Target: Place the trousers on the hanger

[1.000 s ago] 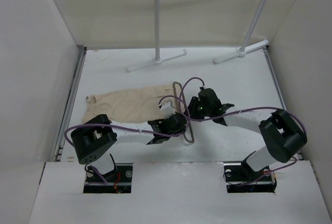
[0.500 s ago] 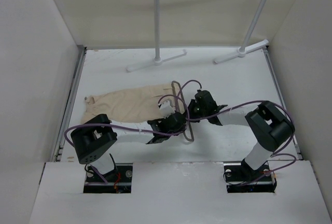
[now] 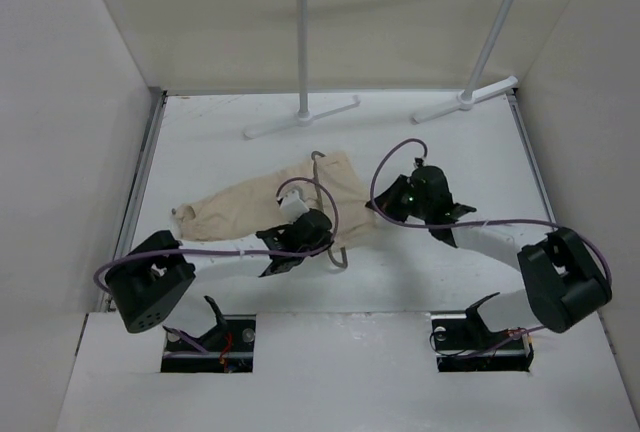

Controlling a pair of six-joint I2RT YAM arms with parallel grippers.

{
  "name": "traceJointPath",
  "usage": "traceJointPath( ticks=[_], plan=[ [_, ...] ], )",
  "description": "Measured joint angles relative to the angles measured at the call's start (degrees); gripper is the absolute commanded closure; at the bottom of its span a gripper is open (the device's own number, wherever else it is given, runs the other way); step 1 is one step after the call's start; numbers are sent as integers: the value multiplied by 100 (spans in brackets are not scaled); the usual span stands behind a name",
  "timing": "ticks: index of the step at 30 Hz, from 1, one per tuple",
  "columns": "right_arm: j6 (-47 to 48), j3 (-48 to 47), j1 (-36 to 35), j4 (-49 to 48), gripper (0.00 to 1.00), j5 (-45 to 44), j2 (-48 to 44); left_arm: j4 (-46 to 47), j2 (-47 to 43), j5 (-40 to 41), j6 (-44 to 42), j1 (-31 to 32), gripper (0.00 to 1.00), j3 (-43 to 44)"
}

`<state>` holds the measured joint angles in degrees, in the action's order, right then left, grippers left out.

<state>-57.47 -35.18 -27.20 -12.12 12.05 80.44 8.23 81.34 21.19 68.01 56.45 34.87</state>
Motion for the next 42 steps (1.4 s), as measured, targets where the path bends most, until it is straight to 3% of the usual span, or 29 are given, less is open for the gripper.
traceJointPath(
  ticks=[15,20,25,27,28,32,33,36,42],
  plan=[
    [122,1102,474,828,96,4,-1694,-1246,-2022,-138,-304,-516,100,-778],
    [225,1113,684,1032,94,0,-1792,-1781,-2465,-127,-376,-525,100,-772],
    [223,1259,529,1025,92,-15,-1473,-2186,-2256,31,-468,-442,100,-579],
    [221,1333,446,1073,86,-72,-1436,-2378,-2011,190,-470,-271,100,-400],
    [221,1362,413,1106,79,-103,-1453,-2485,-1888,293,-452,-181,100,-310],
    [350,1392,389,1460,31,-269,-1742,-2848,-1543,758,-358,107,100,-52],
    [411,1386,393,1508,27,-293,-1810,-2922,-1523,857,-339,146,100,-44],
    [656,1115,518,1563,26,-260,-1539,-3119,-1519,1060,-273,238,100,-42],
    [798,-92,693,1073,28,-44,249,-3165,-1497,1189,-162,468,100,-33]
  ],
)
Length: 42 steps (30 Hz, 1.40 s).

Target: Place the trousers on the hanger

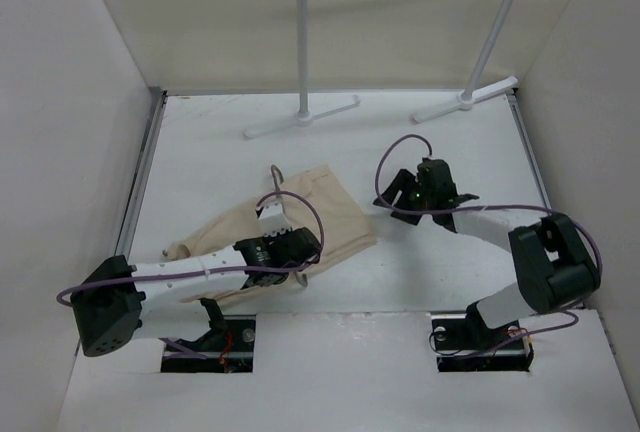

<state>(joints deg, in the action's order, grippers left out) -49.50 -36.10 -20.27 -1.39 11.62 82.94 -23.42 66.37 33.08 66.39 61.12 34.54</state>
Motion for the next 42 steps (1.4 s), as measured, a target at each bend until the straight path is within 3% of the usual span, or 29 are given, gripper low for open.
traceJointPath(
  ticks=[8,11,13,17,18,21,33,39,42],
  plan=[
    [190,-2144,-291,-328,27,868,1930,101,44,22,92,118,100,0],
    [192,-2391,-463,-337,29,1073,2378,118,44,17,105,118,100,0],
    [157,-2417,-575,-299,39,1228,2573,144,33,-2,107,111,100,-2],
    [74,-2667,-782,-304,82,1456,2896,188,-44,-57,120,63,100,-33],
    [0,-2675,-817,-321,88,1484,2940,190,-66,-76,120,42,100,-44],
    [-256,-2618,-839,-452,94,1497,2946,219,-111,-144,120,-35,100,-74],
    [-1029,-748,308,-1403,96,1115,1462,492,-170,-472,-90,-516,100,-140],
    [-1080,-260,328,-1480,86,949,1266,520,7,-577,-299,-496,100,72],
    [-1095,-151,310,-1493,86,798,1266,413,205,-538,-404,-372,100,326]
  ],
)
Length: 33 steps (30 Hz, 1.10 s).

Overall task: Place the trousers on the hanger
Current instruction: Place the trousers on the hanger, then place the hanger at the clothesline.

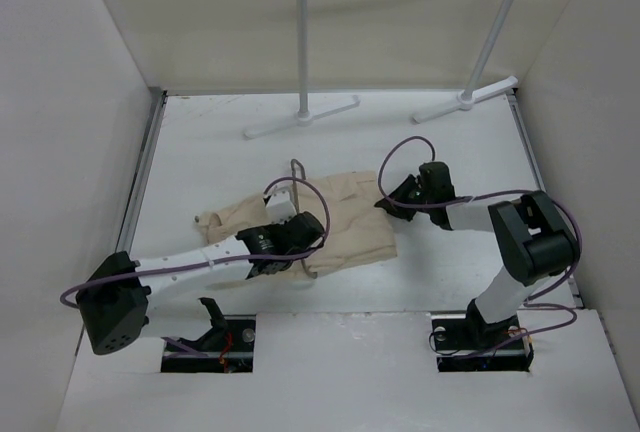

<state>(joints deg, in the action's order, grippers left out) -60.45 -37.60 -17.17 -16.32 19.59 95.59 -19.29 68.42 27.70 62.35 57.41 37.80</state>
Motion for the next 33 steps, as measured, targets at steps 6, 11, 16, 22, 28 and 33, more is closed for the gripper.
traceJointPath(
  ticks=[6,11,16,22,28,33],
  plan=[
    [2,11,0,295,84,-227,-162,-852,162,358,-94,201,100,780],
    [39,17,-20,723,49,-485,-671,-1421,151,846,-197,442,100,1451],
    [195,140,-26,1169,32,-640,-1464,-1773,142,1176,-269,752,100,1506],
    [713,-540,-212,1928,38,-658,-2347,-1921,140,1547,-323,1113,100,1506],
    [673,-1788,-1716,1545,32,0,-1720,-1945,-79,1781,-332,1340,100,1504],
    [203,-1891,-2667,1329,32,358,-1021,-1937,-365,1908,-249,1445,100,1392]
  ],
)
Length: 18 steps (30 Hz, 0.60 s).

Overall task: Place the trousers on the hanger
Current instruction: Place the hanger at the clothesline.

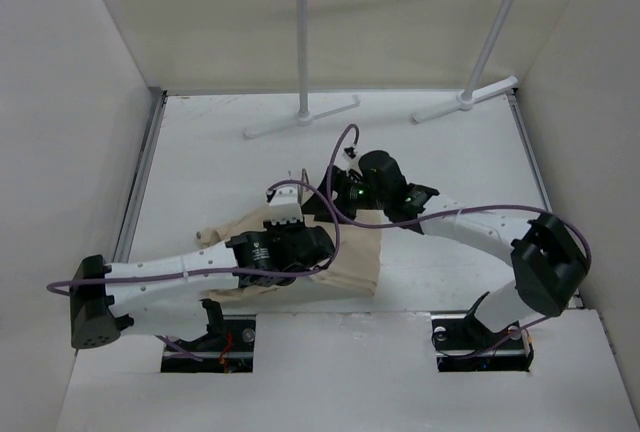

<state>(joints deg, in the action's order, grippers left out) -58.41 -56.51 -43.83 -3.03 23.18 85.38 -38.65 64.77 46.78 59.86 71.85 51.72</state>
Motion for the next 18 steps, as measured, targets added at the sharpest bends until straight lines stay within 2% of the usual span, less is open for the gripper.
traceJointPath(
  ticks=[8,13,15,17,18],
  plan=[
    [-568,28,-249,-280,38,20,358,79,-57,44,144,-37,100,-201],
    [-859,-114,-273,-782,42,120,1104,205,-24,42,127,-4,100,-243],
    [-940,-181,-315,-811,49,133,1408,243,-11,44,125,7,100,-249],
    [-1099,-216,-350,-855,68,181,1572,240,2,-20,122,9,100,-267],
    [-1123,-264,-358,-890,72,197,1587,249,13,-39,125,9,100,-299]
  ],
)
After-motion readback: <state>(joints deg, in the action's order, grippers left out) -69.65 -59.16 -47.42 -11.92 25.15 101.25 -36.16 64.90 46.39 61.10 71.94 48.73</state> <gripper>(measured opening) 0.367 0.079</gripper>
